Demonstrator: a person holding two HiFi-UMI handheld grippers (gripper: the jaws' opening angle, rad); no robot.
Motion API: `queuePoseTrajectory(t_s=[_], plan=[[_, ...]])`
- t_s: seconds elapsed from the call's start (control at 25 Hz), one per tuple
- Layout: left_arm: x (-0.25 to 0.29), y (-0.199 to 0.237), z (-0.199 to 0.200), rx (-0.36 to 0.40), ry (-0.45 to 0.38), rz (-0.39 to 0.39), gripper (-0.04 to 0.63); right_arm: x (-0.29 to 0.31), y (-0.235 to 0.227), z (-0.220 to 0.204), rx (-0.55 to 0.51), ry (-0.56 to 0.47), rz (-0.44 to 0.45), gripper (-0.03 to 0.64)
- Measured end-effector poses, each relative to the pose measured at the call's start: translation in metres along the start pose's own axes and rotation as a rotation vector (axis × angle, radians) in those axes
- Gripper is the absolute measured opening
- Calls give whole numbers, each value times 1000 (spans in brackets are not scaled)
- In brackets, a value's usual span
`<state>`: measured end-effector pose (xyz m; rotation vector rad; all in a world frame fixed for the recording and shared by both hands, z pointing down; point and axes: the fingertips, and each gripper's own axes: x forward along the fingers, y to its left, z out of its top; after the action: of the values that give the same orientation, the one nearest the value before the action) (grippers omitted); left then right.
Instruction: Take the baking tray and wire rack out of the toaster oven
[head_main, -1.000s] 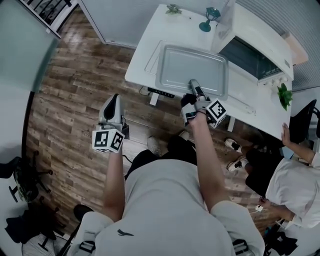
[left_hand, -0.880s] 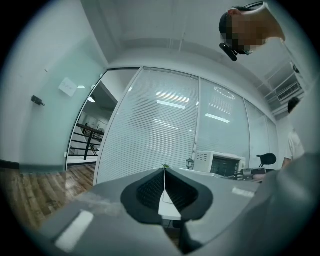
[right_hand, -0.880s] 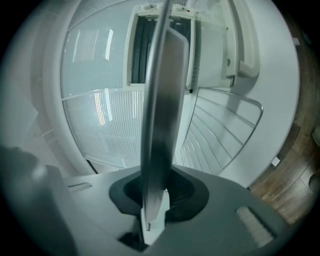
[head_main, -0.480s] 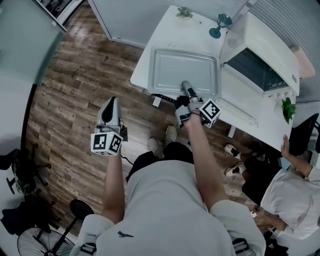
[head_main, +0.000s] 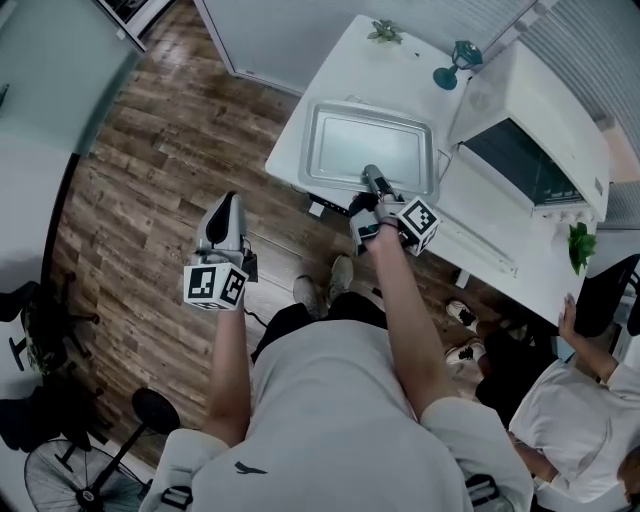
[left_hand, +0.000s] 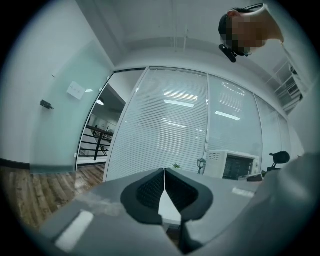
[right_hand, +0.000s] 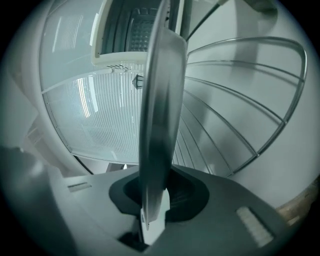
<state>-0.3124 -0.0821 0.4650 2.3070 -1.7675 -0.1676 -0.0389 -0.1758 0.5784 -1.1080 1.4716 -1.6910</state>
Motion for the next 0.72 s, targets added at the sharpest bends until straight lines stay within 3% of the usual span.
queuePoseTrajectory(t_s=[0.28, 0.72], plan=[[8, 0, -4, 0, 13, 12, 9, 11, -14, 4, 40, 7, -44, 61], [16, 5, -9, -15, 19, 20, 9, 18, -23, 9, 5, 14, -117, 53]])
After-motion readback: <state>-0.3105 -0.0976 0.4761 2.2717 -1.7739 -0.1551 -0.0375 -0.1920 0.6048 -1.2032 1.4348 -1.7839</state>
